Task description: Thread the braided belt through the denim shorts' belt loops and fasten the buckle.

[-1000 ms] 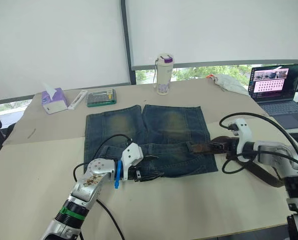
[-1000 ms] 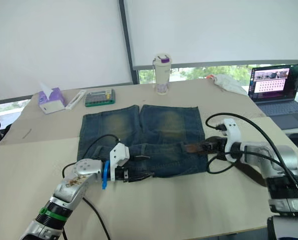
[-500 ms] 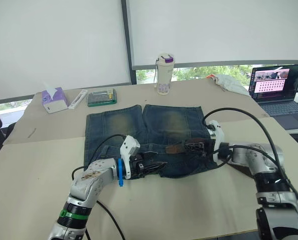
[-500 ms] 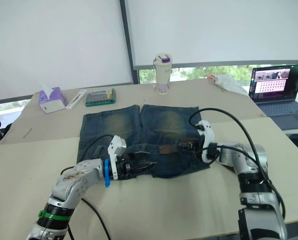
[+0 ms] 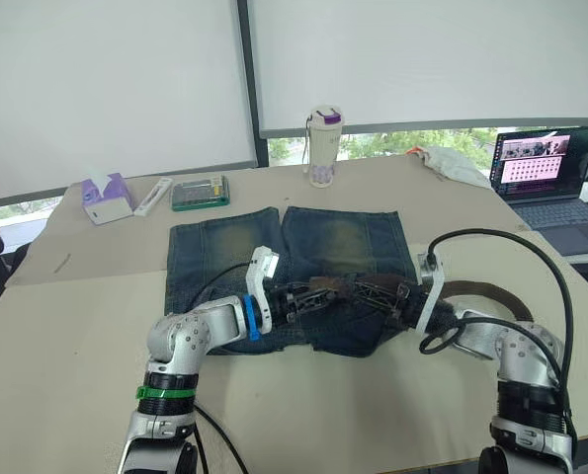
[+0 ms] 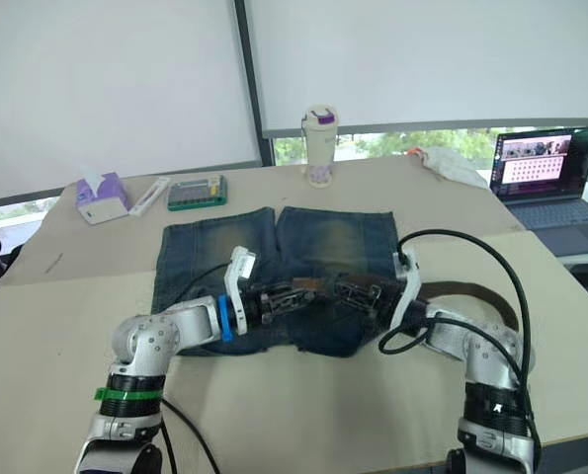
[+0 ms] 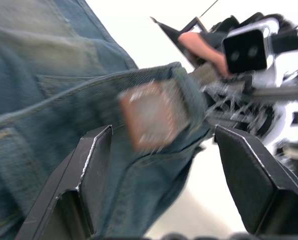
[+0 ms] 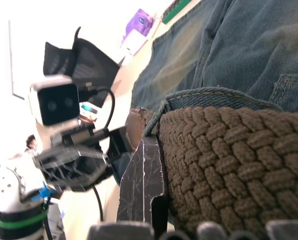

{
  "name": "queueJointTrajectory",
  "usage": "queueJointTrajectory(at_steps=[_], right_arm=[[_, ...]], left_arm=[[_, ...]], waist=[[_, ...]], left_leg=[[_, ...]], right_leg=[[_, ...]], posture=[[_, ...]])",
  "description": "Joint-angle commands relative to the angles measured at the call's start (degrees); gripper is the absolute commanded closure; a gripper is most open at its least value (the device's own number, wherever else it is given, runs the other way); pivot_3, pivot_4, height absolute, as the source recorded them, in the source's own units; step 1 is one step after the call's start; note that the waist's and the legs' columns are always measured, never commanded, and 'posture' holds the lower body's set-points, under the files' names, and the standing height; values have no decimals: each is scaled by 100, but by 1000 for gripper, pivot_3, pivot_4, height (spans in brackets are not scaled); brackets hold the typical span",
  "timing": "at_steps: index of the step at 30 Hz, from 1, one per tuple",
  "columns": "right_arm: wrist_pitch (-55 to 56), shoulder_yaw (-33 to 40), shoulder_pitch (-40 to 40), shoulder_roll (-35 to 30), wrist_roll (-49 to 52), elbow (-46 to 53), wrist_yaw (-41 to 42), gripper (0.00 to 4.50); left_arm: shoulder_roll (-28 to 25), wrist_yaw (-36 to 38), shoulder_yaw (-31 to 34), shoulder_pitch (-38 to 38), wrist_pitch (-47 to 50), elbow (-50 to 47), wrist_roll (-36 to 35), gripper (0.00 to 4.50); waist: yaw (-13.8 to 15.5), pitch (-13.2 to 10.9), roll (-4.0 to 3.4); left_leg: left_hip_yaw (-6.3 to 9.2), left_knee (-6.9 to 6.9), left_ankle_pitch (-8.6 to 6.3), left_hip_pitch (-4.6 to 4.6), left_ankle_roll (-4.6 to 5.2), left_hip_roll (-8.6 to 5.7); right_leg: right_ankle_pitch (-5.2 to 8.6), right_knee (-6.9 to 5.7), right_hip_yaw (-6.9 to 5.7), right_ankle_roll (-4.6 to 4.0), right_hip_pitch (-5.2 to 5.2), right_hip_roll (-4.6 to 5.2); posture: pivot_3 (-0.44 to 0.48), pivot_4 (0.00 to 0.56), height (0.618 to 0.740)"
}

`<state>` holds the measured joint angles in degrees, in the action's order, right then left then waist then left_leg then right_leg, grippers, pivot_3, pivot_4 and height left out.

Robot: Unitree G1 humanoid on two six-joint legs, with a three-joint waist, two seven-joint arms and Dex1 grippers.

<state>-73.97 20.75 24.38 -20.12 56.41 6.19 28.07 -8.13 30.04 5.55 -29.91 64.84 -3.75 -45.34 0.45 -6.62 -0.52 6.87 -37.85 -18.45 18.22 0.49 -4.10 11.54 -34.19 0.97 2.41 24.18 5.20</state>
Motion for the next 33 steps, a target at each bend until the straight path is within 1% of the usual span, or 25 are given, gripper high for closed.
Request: queueJointTrajectory(at_steps=[1,2,3,4,7,8,10,12,14,17,19,21,22,24,26,27,31,33], right_arm=[[78,-35,27,-1,203,353,-37,4500],[94,-33,19,3,204,368,-59,4500],[120,-82,-24,-43,177,430,-15,4500],[141,-121,-56,-79,156,475,18,4500],[463,-294,-218,-234,-174,730,-29,4500],[627,-495,-338,-432,-403,943,22,3698],[963,-894,-610,-854,-895,1465,18,3049],[1216,-1252,-914,-1351,-1451,2159,-216,2405],[1273,-1569,-1108,-1694,-1847,2672,-457,2405],[1039,-1695,-1145,-1521,-1993,2943,-926,2405],[1028,-2126,-1103,-1482,-2298,2985,-1116,2405],[1144,-2342,-910,-1060,-2670,2653,-1574,2405],[1216,-2467,-841,-1007,-2880,2519,-1692,2931],[1282,-2595,-792,-1031,-3162,2415,-1771,3519],[1290,-2552,-814,-1060,-3316,2371,-1806,4212],[1271,-2508,-857,-1121,-3380,2371,-1783,4483],[1222,-1772,-1292,-1625,-3444,2421,-1544,4483],[1311,-1298,-1647,-2127,-3510,2353,-1293,4483]], left_arm=[[28,15,77,-154,120,-25,-234,2213],[47,-7,113,-163,152,-1,-268,2482],[49,-23,130,-172,161,28,-279,2897],[46,-33,136,-179,164,45,-288,3214],[-33,52,32,-166,141,63,-258,4191],[-35,51,16,-169,129,86,-251,4500],[-31,35,16,-181,115,117,-258,4500],[-42,39,5,-196,101,146,-259,4500],[-48,52,-8,-232,76,205,-245,4500],[-27,52,-25,-275,44,264,-229,4500],[17,37,-51,-299,23,285,-220,4500],[18,95,-166,-274,-7,239,-186,4500],[7,123,-224,-259,-32,223,-155,4500],[2,135,-267,-258,-57,226,-143,4500],[4,133,-259,-284,-75,253,-164,4500],[3,135,-259,-297,-88,269,-166,4500],[-20,111,-138,-344,-38,352,-240,4500],[-203,166,-47,-302,52,325,-285,4500]], waist=[[-5,0,0],[-8,0,0],[-9,0,0],[-10,0,0],[-9,0,0],[3,0,0],[20,0,0],[26,-1,1],[18,-1,8],[-9,-6,19],[-6,-5,17],[-3,-3,19],[-1,-3,19],[23,-2,17],[41,-2,17],[40,-2,17],[59,-2,17],[72,-3,18]], left_leg=[[0,0,0,-1,-1,1],[0,0,2,-1,-3,1],[0,0,2,-1,-4,1],[0,1,3,-1,-5,2],[0,0,3,0,-6,1],[0,0,3,-1,-6,0],[0,0,3,0,-6,-4],[0,-1,3,1,-6,-6],[-1,-1,5,1,-9,-4],[-4,1,10,-2,-19,4],[-1,1,11,-3,-21,3],[-2,1,12,-4,-21,1],[0,0,12,-3,-22,2],[-1,0,13,-3,-23,-3],[5,0,14,-1,-22,-6],[7,0,14,-1,-22,-7],[9,0,14,-1,-21,-7],[8,-1,15,0,-19,-10]], right_leg=[[0,0,0,0,0,-1],[0,0,0,0,0,-2],[0,0,1,0,0,-2],[0,0,1,0,0,-2],[0,1,1,0,0,-1],[0,1,2,0,0,-1],[0,3,0,0,0,2],[1,5,-1,2,-1,3],[2,6,-1,3,-2,1],[2,4,1,3,-4,-3],[2,3,1,3,-4,-4],[1,3,1,2,-3,-3],[1,3,1,1,-1,-4],[0,2,4,1,1,-1],[0,5,-1,0,1,1],[0,5,-2,0,0,1],[0,7,-5,0,-4,1],[0,8,-5,1,-6,3]], posture=[[0,150,740],[0,150,740],[0,150,740],[0,150,740],[0,150,740],[0,150,740],[0,150,740],[0,150,740],[0,150,740],[0,150,740],[0,150,740],[0,150,740],[0,150,740],[0,150,740],[0,150,740],[0,150,740],[0,150,740],[0,150,740]])
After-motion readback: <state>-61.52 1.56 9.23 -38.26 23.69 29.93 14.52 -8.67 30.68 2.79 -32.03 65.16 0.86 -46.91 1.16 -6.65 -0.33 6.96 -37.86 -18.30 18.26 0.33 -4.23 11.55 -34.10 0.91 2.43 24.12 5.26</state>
